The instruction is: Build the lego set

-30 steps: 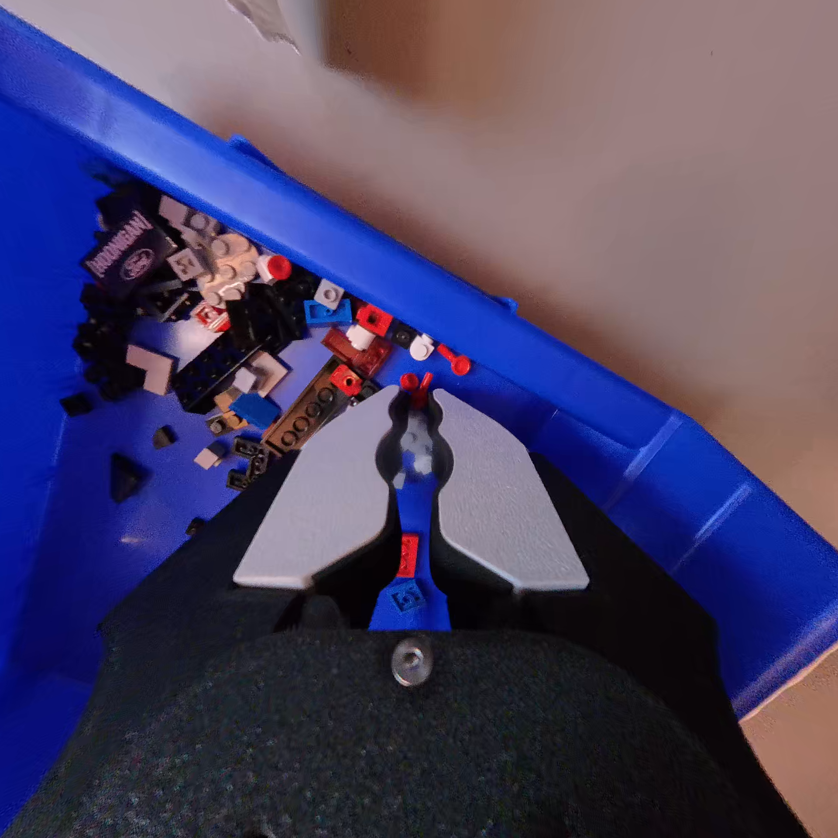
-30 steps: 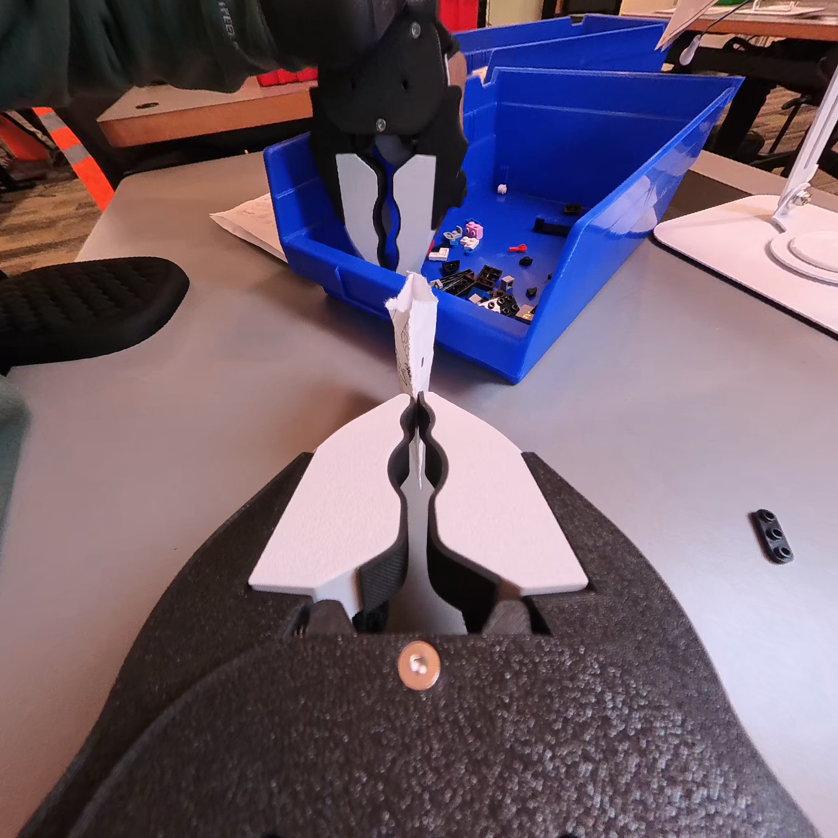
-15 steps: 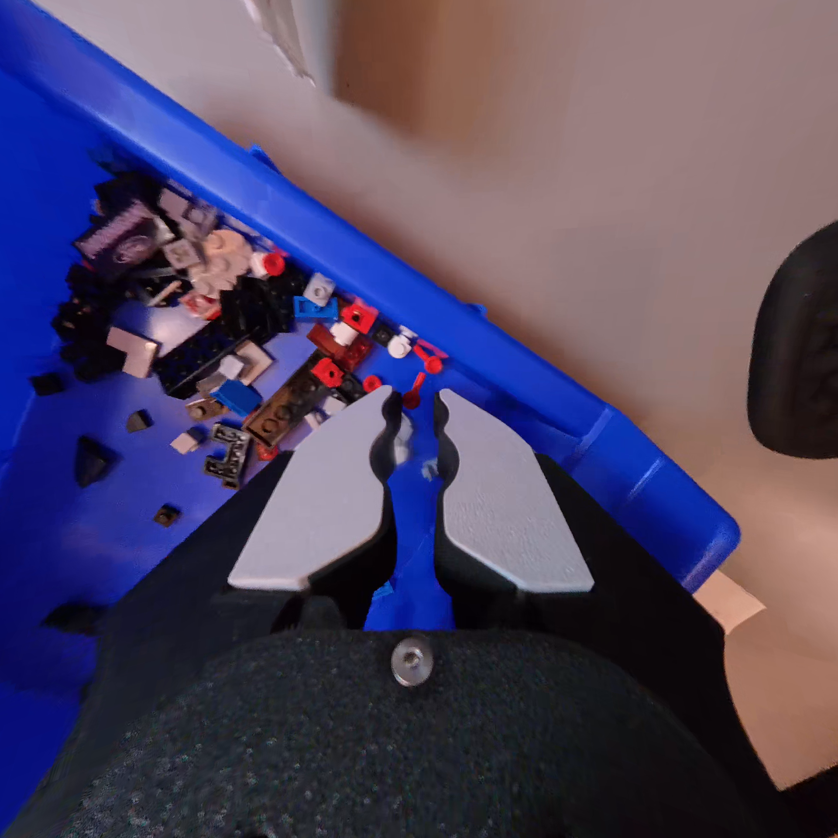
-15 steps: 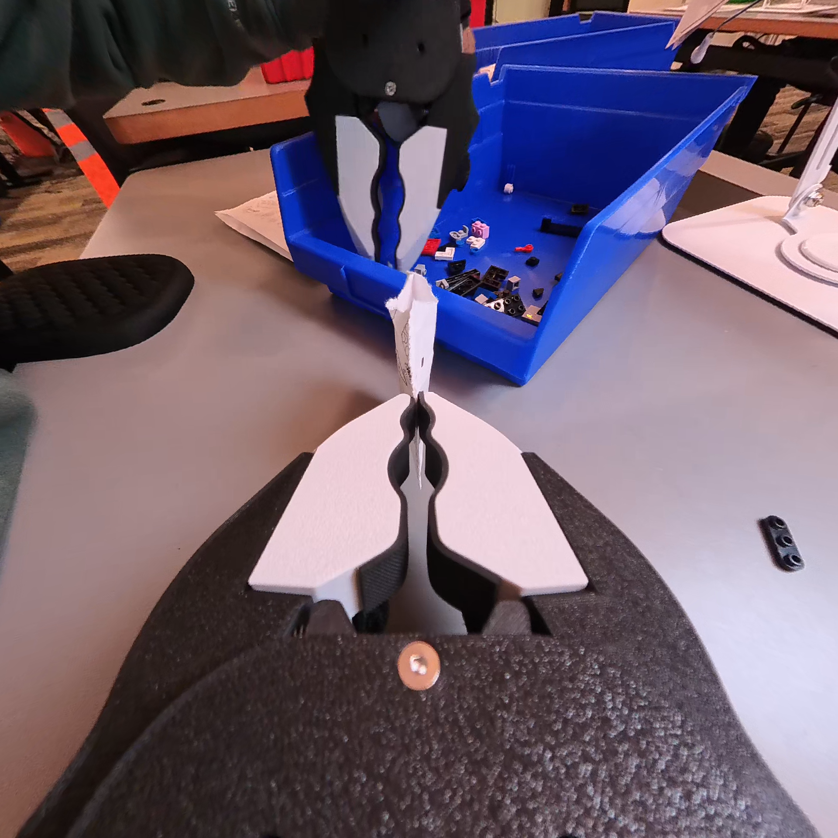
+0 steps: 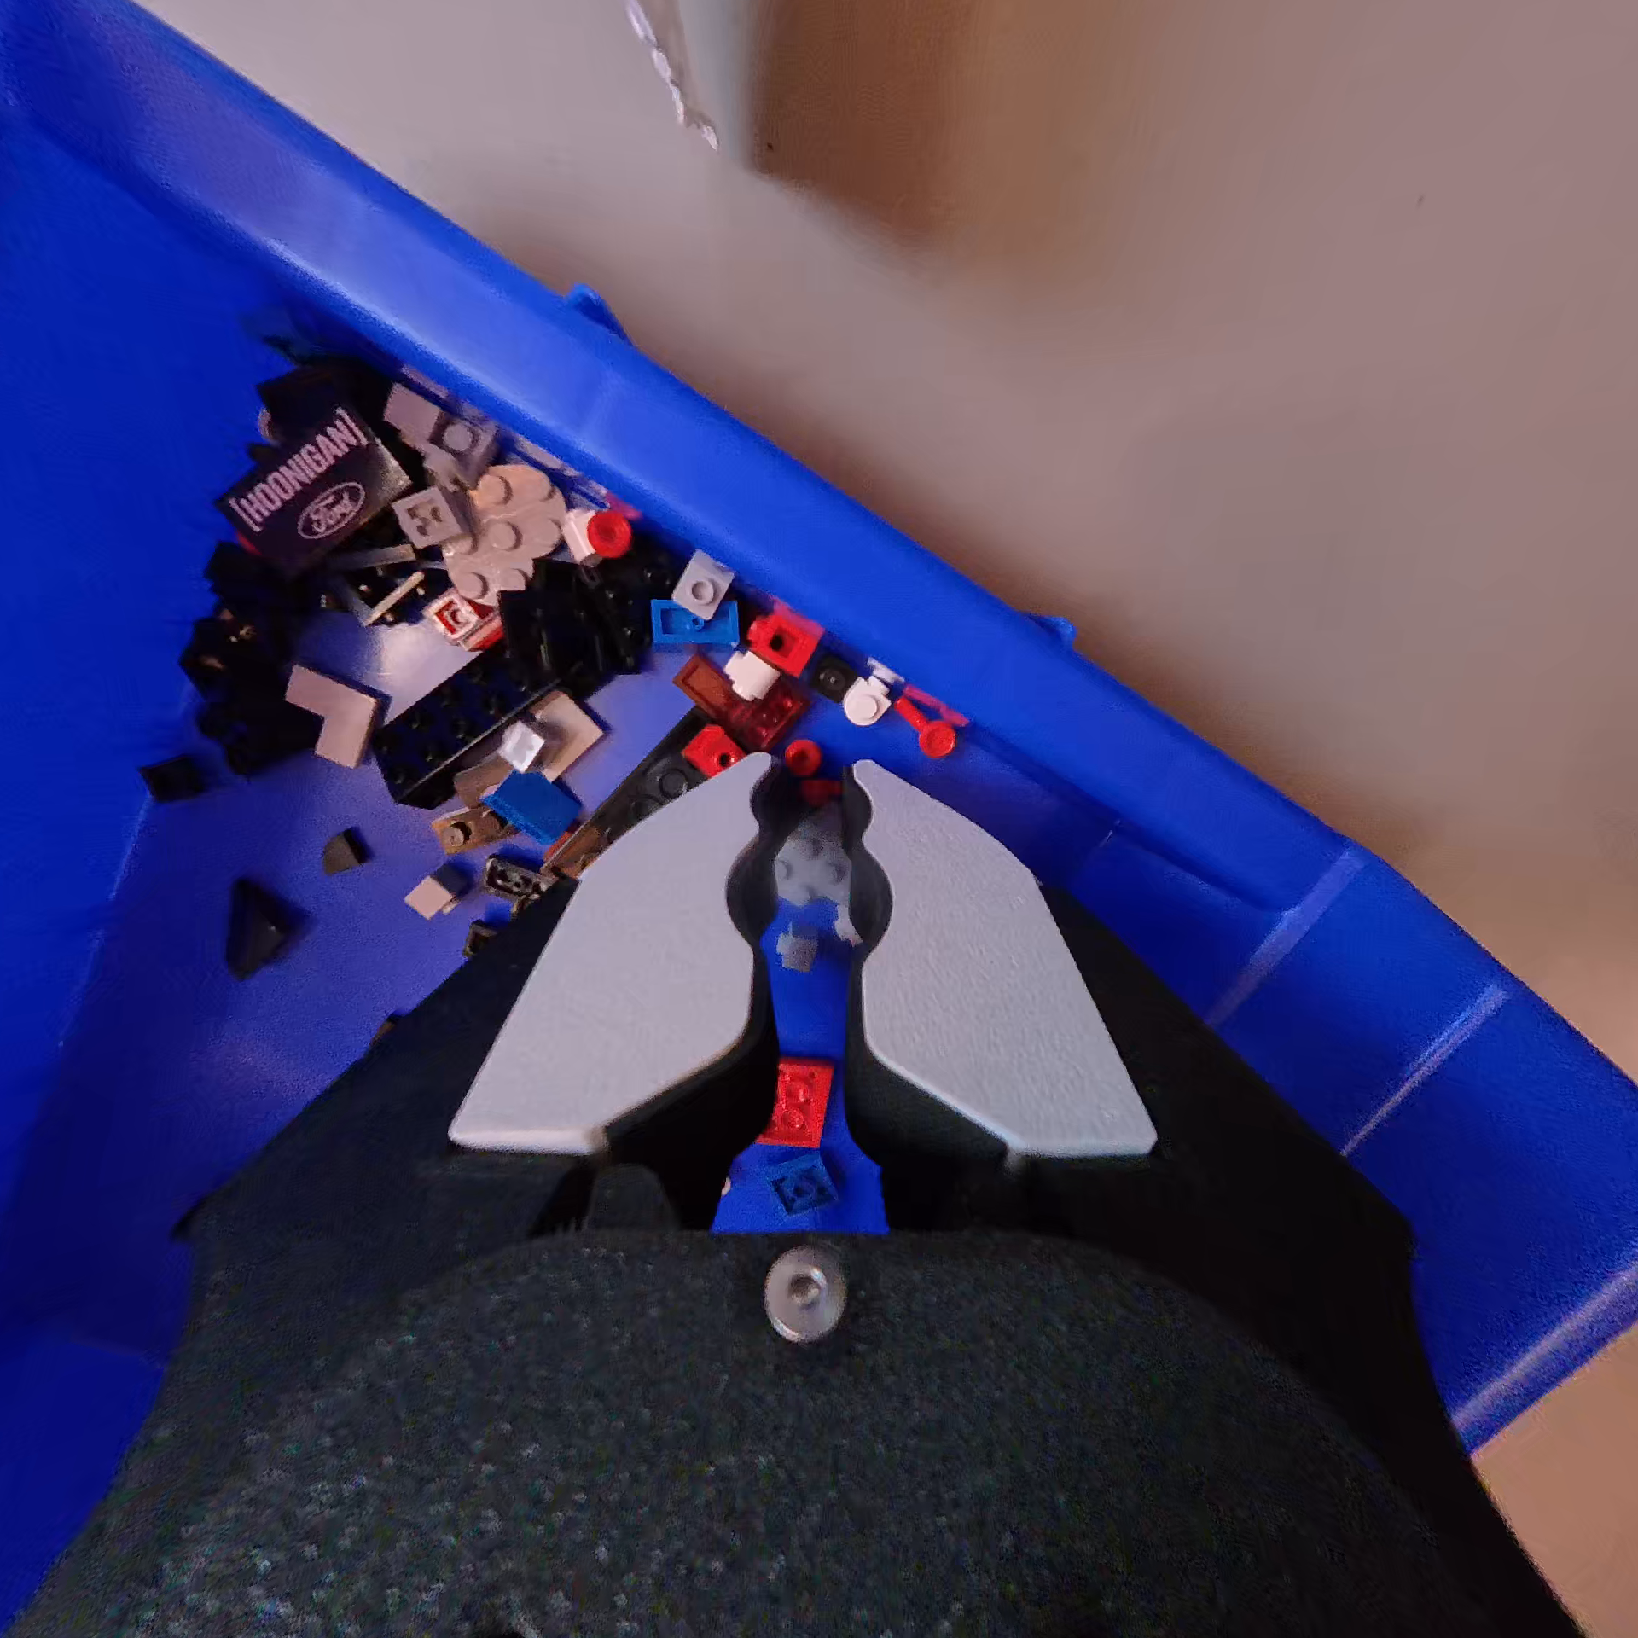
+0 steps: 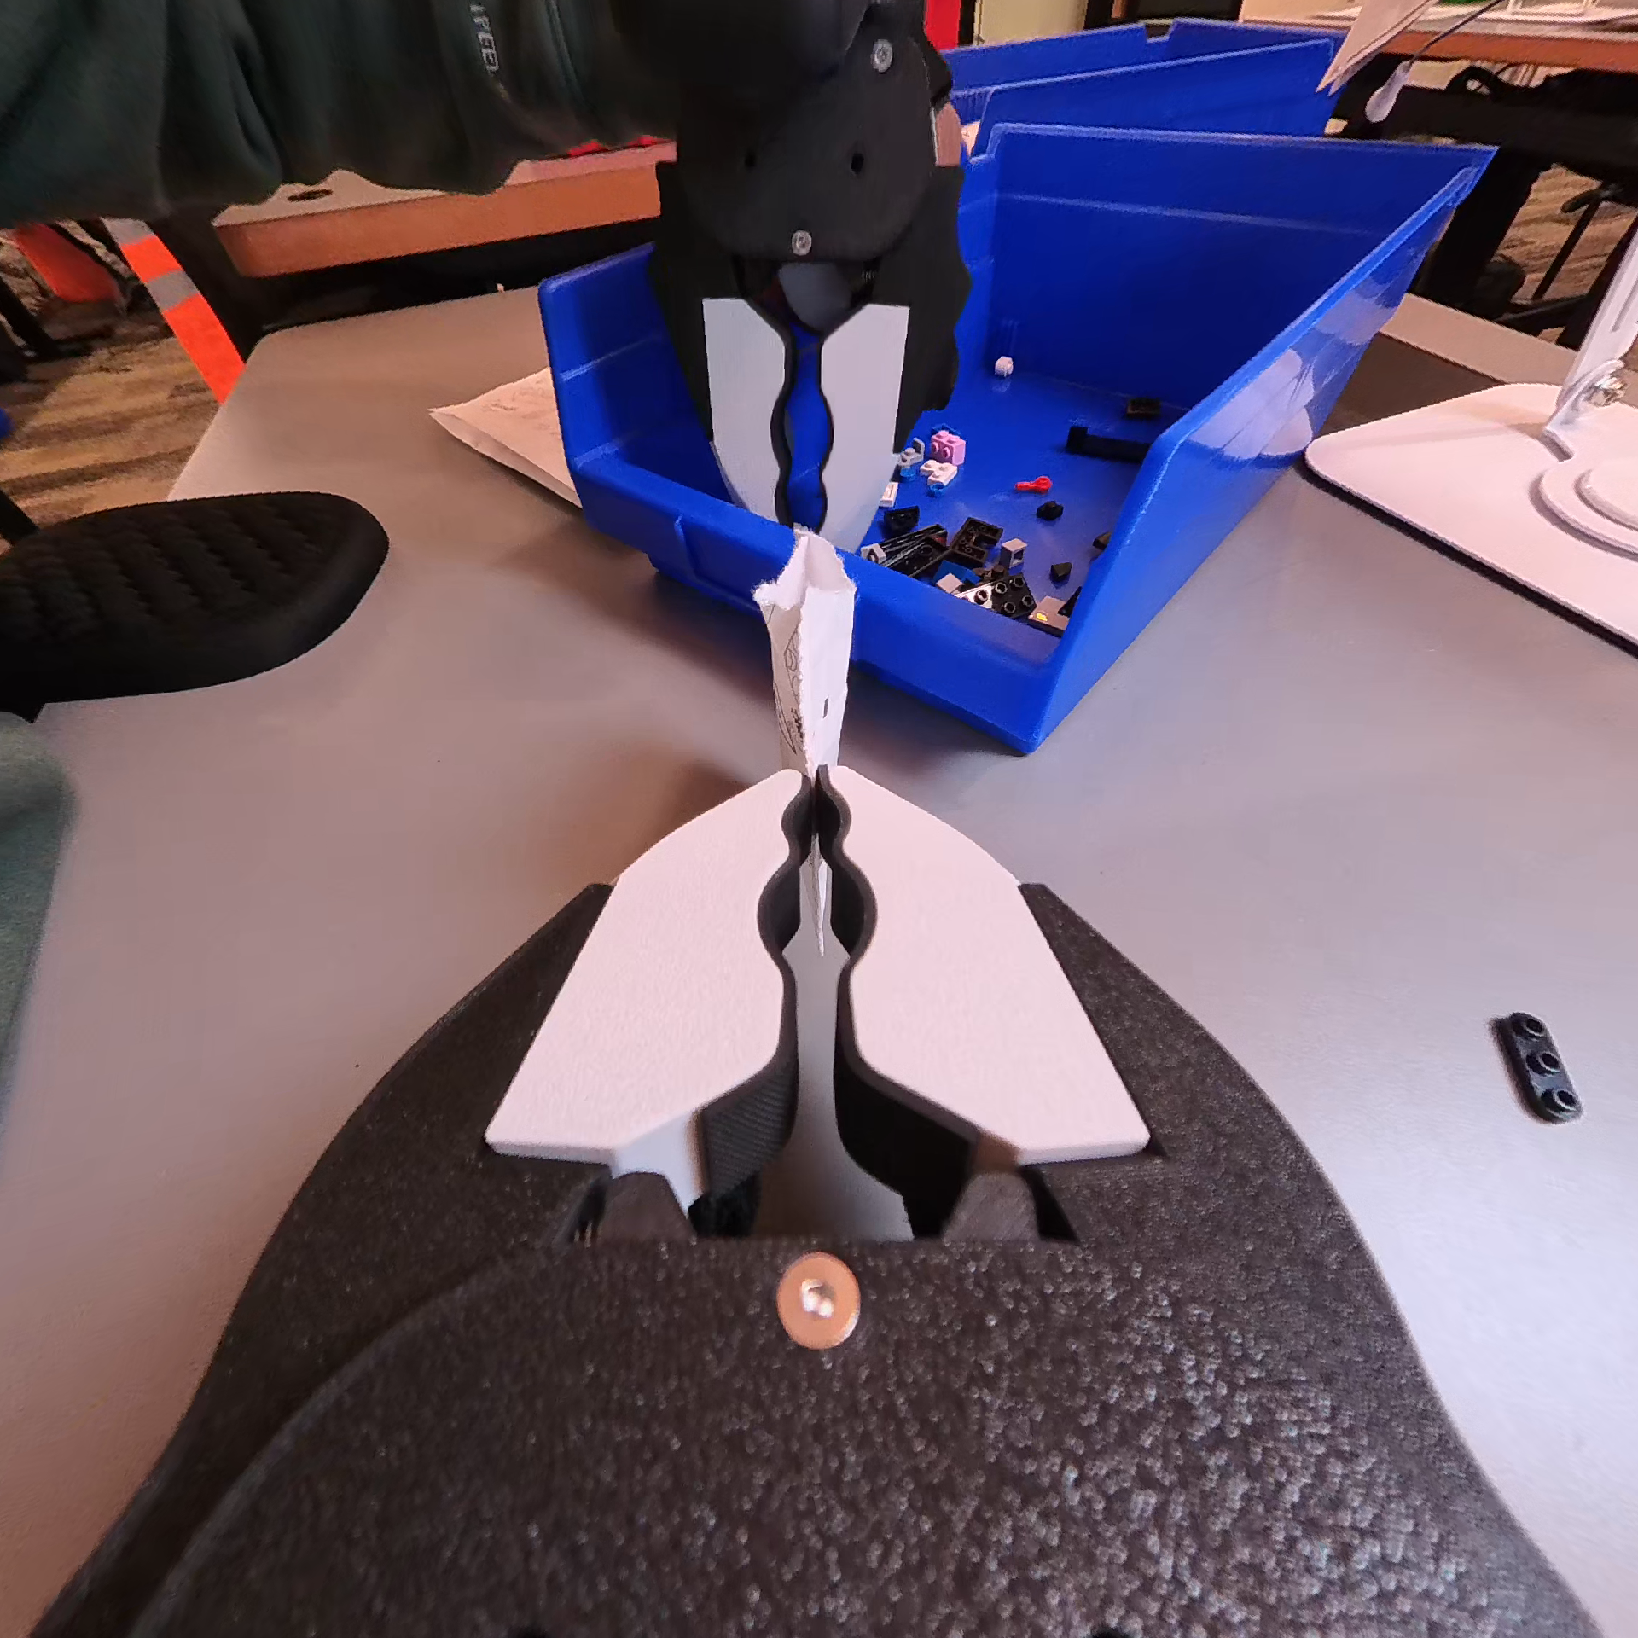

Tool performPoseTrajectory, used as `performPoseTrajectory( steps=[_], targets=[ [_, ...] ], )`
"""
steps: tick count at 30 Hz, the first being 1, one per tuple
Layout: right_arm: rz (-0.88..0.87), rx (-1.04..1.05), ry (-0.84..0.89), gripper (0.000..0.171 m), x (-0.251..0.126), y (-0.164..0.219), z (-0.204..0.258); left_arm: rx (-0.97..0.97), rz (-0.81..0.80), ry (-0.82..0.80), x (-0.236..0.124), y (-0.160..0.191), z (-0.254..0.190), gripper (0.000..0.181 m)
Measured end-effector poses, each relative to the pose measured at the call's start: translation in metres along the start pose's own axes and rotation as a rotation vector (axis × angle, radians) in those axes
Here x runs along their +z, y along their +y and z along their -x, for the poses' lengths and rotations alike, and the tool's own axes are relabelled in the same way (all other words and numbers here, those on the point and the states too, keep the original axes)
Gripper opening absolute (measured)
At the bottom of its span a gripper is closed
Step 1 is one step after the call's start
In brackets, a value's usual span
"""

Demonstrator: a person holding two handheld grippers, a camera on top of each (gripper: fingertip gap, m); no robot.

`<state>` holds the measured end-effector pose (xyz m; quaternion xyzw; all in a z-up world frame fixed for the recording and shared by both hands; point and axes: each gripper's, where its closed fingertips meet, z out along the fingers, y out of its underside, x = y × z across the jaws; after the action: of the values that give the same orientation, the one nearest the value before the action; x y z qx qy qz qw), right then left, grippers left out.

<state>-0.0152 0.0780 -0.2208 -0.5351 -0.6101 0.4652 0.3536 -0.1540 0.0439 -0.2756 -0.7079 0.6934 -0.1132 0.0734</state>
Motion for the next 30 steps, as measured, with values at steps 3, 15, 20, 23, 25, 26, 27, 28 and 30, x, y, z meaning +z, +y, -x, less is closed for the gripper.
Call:
performPoseTrajectory(
  steps=[3,15,20,23,25,26,27,28,30],
  targets=[
    [0.001,-0.001,0.0,0.0,0.0,0.0,0.0,0.007,0.003,-0.002,0.003,0.0,0.0,0.01],
    [0.002,-0.002,-0.002,0.0,0.0,0.0,0.001,0.0,0.0,-0.021,0.003,0.0,0.0,0.007],
    [0.004,-0.004,-0.002,0.0,0.001,0.0,0.001,-0.013,-0.044,-0.057,-0.012,-0.008,0.003,0.007],
    [0.005,-0.01,-0.006,0.0,0.002,0.0,0.003,-0.02,-0.125,-0.11,-0.034,-0.023,0.008,0.007],
    [0.003,-0.015,-0.016,0.0,0.004,-0.002,0.006,-0.012,-0.262,-0.165,-0.055,-0.052,0.011,0.007],
    [0.001,-0.018,-0.022,0.0,0.006,-0.003,0.008,-0.003,-0.338,-0.187,-0.066,-0.069,0.011,0.007],
    [0.002,-0.021,-0.026,0.0,0.008,-0.004,0.01,0.01,-0.407,-0.205,-0.075,-0.087,0.01,0.007],
    [0.003,-0.026,-0.027,0.0,0.01,-0.004,0.012,0.027,-0.456,-0.223,-0.08,-0.102,0.009,0.007],
    [-0.002,-0.028,-0.035,0.0,0.013,-0.007,0.017,0.068,-0.488,-0.265,-0.082,-0.122,0.01,0.007]
  ],
)
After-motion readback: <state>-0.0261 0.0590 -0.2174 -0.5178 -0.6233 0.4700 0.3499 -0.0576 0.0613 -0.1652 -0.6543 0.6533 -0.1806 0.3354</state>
